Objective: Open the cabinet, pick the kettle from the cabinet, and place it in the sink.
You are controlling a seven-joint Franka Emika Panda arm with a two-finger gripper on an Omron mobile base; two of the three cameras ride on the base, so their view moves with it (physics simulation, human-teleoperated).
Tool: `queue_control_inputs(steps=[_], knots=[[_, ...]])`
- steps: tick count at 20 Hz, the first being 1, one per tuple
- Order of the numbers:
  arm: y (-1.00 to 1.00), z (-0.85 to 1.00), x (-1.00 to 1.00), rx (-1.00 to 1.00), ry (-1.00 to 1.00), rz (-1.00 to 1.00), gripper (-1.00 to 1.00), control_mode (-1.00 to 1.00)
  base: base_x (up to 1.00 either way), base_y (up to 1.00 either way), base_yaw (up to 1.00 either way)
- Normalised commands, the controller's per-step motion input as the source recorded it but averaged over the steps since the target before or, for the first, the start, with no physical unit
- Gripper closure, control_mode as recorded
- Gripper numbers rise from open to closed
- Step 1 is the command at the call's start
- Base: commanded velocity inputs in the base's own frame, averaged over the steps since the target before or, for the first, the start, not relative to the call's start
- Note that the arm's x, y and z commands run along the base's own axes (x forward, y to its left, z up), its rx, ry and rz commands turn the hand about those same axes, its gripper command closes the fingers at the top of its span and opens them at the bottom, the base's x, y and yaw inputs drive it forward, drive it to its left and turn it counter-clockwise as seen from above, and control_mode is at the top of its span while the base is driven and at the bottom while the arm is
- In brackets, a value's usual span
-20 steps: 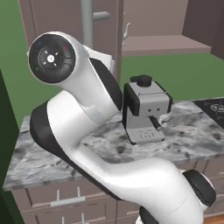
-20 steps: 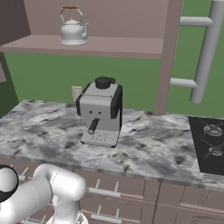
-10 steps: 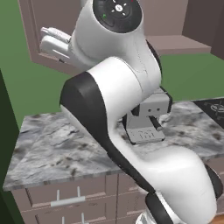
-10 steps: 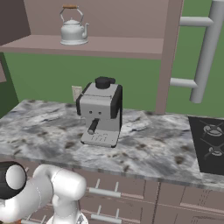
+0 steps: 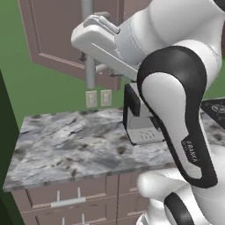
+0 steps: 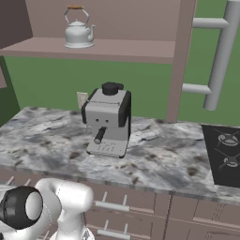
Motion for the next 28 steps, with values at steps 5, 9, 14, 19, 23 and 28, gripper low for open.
queue_control_inputs(steps=[5,9,14,19,23,28], knots=[[-0.47,-0.02,0.00,0.00,0.01,0.32,-1.00,-1.00,0.00,0.00,0.00],[-0.47,0.00,0.05,0.00,0.04,0.26,-1.00,-1.00,0.00,0.00,0.00],[-0.43,-0.05,0.11,0.00,0.02,0.27,-1.00,-1.00,0.00,0.00,0.00],[-0.44,-0.05,0.19,0.02,0.04,0.16,-1.00,-1.00,0.00,0.00,0.00],[-0.37,-0.07,0.33,0.04,0.03,0.06,-1.00,-1.00,0.00,0.00,0.00],[-0.34,-0.03,0.32,0.06,0.00,0.03,-1.00,-1.00,0.00,0.00,0.00]])
